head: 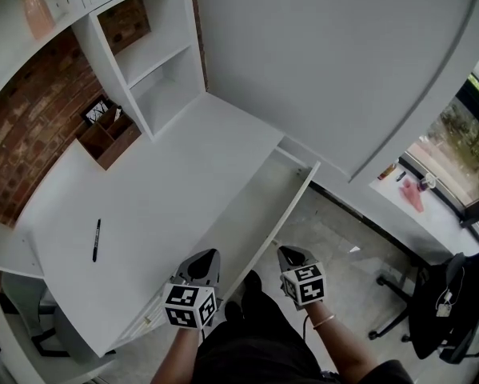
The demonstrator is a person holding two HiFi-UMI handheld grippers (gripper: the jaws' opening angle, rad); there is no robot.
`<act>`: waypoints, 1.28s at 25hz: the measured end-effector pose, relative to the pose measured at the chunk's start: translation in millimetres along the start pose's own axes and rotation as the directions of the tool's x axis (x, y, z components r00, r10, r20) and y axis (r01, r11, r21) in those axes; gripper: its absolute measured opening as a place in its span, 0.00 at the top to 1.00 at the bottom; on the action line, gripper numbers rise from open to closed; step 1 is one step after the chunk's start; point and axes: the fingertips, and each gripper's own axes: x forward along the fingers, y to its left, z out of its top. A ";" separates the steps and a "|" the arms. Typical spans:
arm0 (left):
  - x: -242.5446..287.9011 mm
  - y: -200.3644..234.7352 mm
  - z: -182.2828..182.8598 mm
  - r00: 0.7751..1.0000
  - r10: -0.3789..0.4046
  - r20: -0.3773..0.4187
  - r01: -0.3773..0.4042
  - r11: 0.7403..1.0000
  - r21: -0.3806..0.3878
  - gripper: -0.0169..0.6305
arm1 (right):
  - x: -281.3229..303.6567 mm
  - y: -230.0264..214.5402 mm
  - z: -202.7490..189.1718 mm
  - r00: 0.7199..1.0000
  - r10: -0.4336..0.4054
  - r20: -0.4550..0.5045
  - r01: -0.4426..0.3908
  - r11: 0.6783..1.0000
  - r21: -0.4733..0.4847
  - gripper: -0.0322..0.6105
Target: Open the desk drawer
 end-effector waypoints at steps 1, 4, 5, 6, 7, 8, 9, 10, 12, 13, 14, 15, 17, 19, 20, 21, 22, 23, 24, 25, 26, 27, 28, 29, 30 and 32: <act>-2.0 0.1 0.5 1.000 0.003 0.006 -0.003 1.000 -0.001 0.96 | -5.2 4.6 7.0 1.000 0.006 0.024 -0.006 1.000 0.003 0.94; -8.6 1.2 0.9 1.000 0.016 0.020 -0.016 1.000 -0.001 0.96 | -20.9 21.0 28.6 0.995 0.033 0.097 -0.033 0.999 0.002 0.94; -11.2 1.3 0.2 1.000 0.019 0.023 -0.019 1.000 -0.001 0.96 | -26.8 26.8 35.4 0.992 0.044 0.120 -0.045 0.999 0.004 0.94; -13.9 1.5 -0.6 0.999 0.022 0.026 -0.022 1.000 -0.002 0.96 | -32.9 32.7 42.0 0.988 0.056 0.144 -0.059 0.998 0.010 0.94; -16.6 1.9 -1.3 0.999 0.024 0.030 -0.024 1.000 -0.002 0.96 | -39.0 38.8 48.7 0.983 0.071 0.168 -0.075 0.997 0.017 0.94; -19.4 2.4 -1.6 0.999 0.027 0.035 -0.027 1.000 -0.002 0.96 | -45.0 44.9 55.4 0.978 0.085 0.190 -0.091 0.996 0.021 0.94; -22.3 3.1 -1.7 0.999 0.030 0.040 -0.030 1.000 -0.002 0.96 | -50.5 50.6 61.7 0.973 0.099 0.210 -0.105 0.994 0.019 0.94; -25.4 3.7 -1.6 0.998 0.034 0.046 -0.034 0.999 -0.003 0.96 | -55.5 55.8 67.0 0.968 0.110 0.227 -0.116 0.993 0.013 0.94; -32.1 4.2 -2.1 0.997 0.043 0.057 -0.042 0.999 -0.005 0.96 | -64.6 65.1 74.4 0.959 0.131 0.252 -0.134 0.991 -0.003 0.94; -35.6 4.0 -2.5 0.997 0.046 0.062 -0.046 0.999 -0.006 0.96 | -69.1 69.5 77.0 0.955 0.140 0.261 -0.141 0.990 -0.013 0.94; -39.0 3.7 -2.4 0.997 0.049 0.067 -0.049 0.999 -0.007 0.96 | -73.4 73.8 79.5 0.951 0.148 0.270 -0.146 0.989 -0.026 0.94; -42.3 3.5 -1.9 0.996 0.052 0.072 -0.051 0.999 -0.007 0.96 | -77.8 78.0 82.4 0.947 0.155 0.280 -0.149 0.988 -0.040 0.94; -48.9 3.8 0.1 0.995 0.055 0.085 -0.055 0.998 -0.005 0.96 | -86.0 84.9 89.6 0.938 0.164 0.306 -0.154 0.986 -0.057 0.94; -56.0 4.0 3.1 0.993 0.057 0.100 -0.057 0.998 -0.004 0.96 | -93.6 88.7 97.9 0.927 0.165 0.337 -0.156 0.986 -0.055 0.94; -59.9 4.1 4.9 0.992 0.058 0.110 -0.058 0.998 -0.004 0.96 | -97.5 89.7 102.1 0.922 0.163 0.352 -0.155 0.987 -0.050 0.94; -64.0 4.4 6.8 0.991 0.059 0.119 -0.059 0.998 -0.005 0.96 | -101.3 90.5 106.1 0.916 0.160 0.367 -0.154 0.987 -0.045 0.94; -68.1 4.8 9.0 0.990 0.061 0.129 -0.061 0.998 -0.005 0.96 | -105.0 91.0 109.8 0.912 0.156 0.380 -0.152 0.988 -0.042 0.94; -72.1 5.2 11.5 0.988 0.063 0.140 -0.063 0.998 -0.006 0.96 | -108.5 91.2 112.9 0.908 0.152 0.391 -0.148 0.988 -0.040 0.94; -75.8 5.6 14.3 0.986 0.066 0.151 -0.066 0.998 -0.006 0.96 | -111.6 91.1 115.4 0.904 0.148 0.402 -0.144 0.989 -0.040 0.94; -79.5 5.7 17.1 0.984 0.067 0.162 -0.067 0.998 -0.005 0.96 | -114.6 91.3 117.7 0.900 0.145 0.412 -0.140 0.989 -0.041 0.94; -83.0 5.7 20.0 0.982 0.068 0.173 -0.068 0.998 -0.004 0.96 | -117.3 91.8 119.7 0.896 0.143 0.421 -0.137 0.990 -0.044 0.94; -86.4 5.6 22.6 0.981 0.069 0.184 -0.070 0.998 -0.002 0.96 | -119.4 92.5 120.8 0.893 0.142 0.427 -0.135 0.990 -0.048 0.94; -89.7 5.4 25.0 0.979 0.069 0.193 -0.071 0.997 0.001 0.96 | -121.0 93.5 121.1 0.892 0.143 0.430 -0.133 0.990 -0.054 0.94; -92.8 5.3 27.1 0.977 0.070 0.201 -0.072 0.997 0.003 0.96 | -122.4 95.1 121.5 0.891 0.143 0.431 -0.130 0.990 -0.060 0.94; -95.6 5.1 29.0 0.976 0.070 0.207 -0.072 0.997 0.006 0.96 | -123.9 97.0 122.5 0.890 0.143 0.433 -0.127 0.990 -0.065 0.94; -100.1 4.7 32.4 0.974 0.067 0.217 -0.071 0.997 0.011 0.96 | -126.3 100.8 124.1 0.889 0.139 0.437 -0.120 0.990 -0.073 0.94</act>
